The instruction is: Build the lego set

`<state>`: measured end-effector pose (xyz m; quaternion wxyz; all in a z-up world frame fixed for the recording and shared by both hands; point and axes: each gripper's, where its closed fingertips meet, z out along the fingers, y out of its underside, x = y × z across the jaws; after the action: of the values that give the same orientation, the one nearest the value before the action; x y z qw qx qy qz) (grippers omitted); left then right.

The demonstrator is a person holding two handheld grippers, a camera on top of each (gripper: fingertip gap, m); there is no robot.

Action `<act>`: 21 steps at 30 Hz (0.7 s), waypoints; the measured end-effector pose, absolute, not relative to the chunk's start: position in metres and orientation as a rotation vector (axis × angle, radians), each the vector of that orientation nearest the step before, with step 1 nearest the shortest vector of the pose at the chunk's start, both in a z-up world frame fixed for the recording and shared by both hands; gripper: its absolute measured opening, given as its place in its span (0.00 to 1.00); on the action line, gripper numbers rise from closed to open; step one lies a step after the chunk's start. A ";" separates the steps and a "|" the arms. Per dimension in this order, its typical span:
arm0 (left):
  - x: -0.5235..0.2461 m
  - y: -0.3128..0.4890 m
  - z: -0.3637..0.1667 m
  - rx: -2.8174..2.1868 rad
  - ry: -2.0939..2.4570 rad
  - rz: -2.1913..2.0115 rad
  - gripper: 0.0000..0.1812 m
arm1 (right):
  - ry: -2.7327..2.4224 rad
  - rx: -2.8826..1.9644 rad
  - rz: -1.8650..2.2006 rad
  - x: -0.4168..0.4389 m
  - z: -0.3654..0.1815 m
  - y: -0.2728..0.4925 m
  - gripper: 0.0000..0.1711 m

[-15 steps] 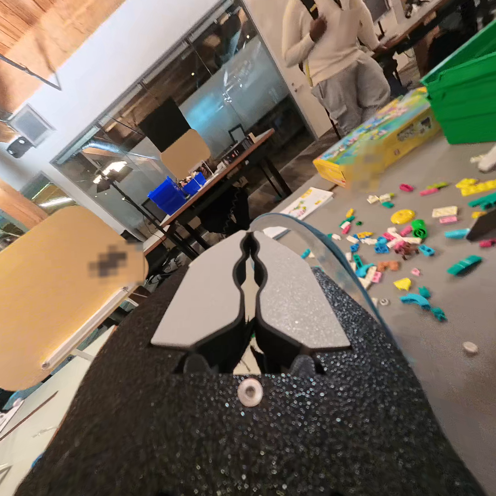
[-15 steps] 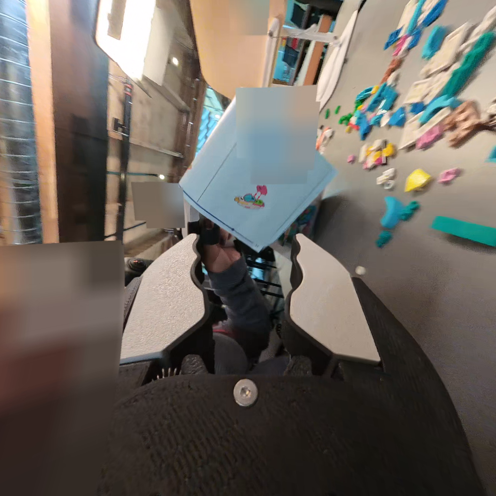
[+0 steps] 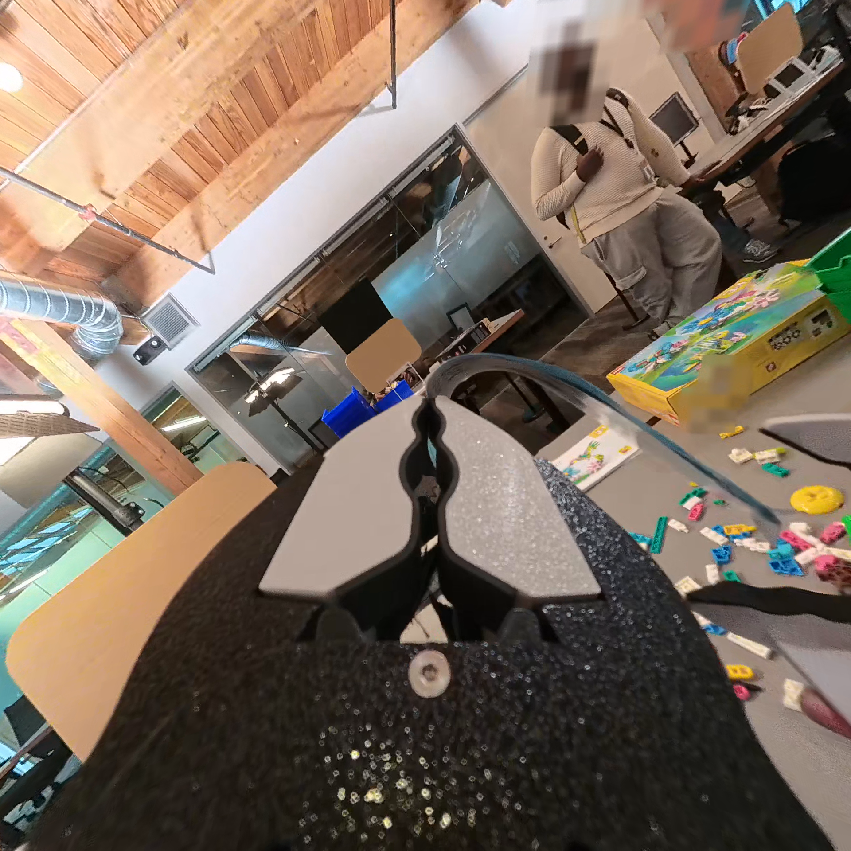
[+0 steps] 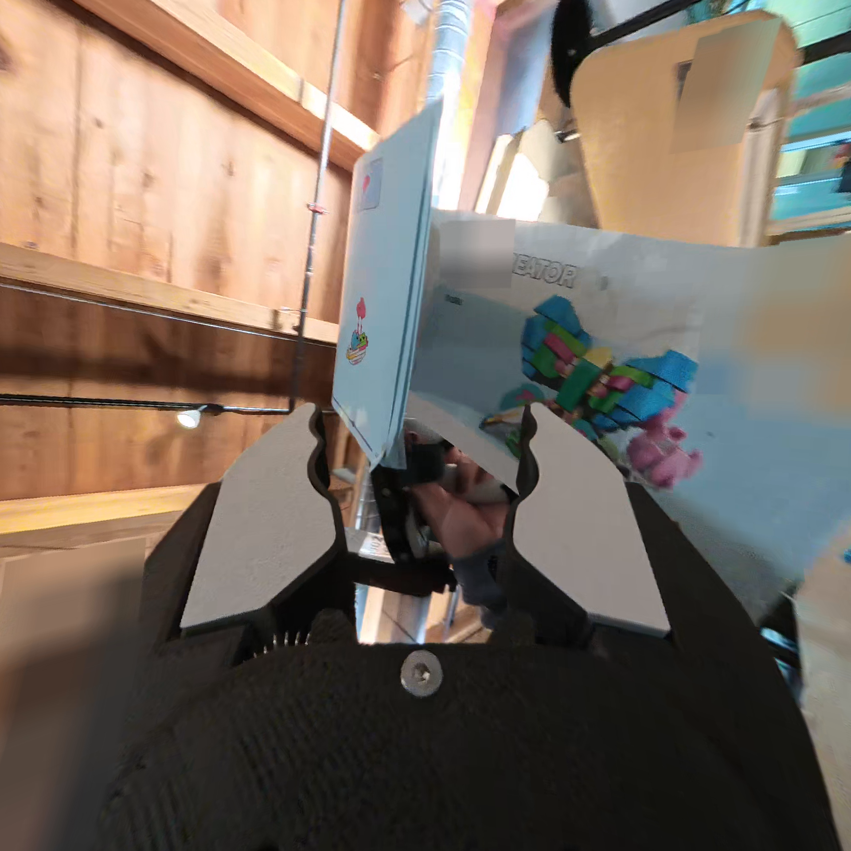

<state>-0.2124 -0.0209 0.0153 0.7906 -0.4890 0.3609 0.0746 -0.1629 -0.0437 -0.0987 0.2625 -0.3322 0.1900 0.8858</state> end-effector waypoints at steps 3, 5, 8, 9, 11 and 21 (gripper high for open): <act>-0.212 -0.022 0.015 -1.047 0.773 0.164 0.00 | 0.495 -0.810 2.442 -0.159 -0.086 -0.038 0.44; -0.214 -0.023 0.012 -1.047 0.768 0.167 0.00 | 0.489 -0.730 2.467 -0.148 -0.078 -0.033 0.39; -0.220 -0.024 0.008 -1.048 0.754 0.173 0.00 | 0.434 -0.744 2.393 -0.132 -0.068 -0.026 0.30; -0.222 -0.024 0.006 -1.048 0.747 0.170 0.00 | 0.419 -0.770 2.366 -0.128 -0.066 -0.022 0.27; -0.226 -0.025 0.002 -1.052 0.736 0.161 0.00 | 0.375 -0.833 2.311 -0.121 -0.060 -0.014 0.20; -0.246 -0.028 -0.022 -1.069 0.648 0.097 0.03 | -0.324 -1.503 1.910 -0.151 0.027 0.014 0.00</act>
<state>-0.2459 -0.0275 -0.0216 0.8099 -0.5000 0.3032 0.0454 -0.1513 0.0138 0.0273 0.3383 -0.5768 -0.1244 0.7331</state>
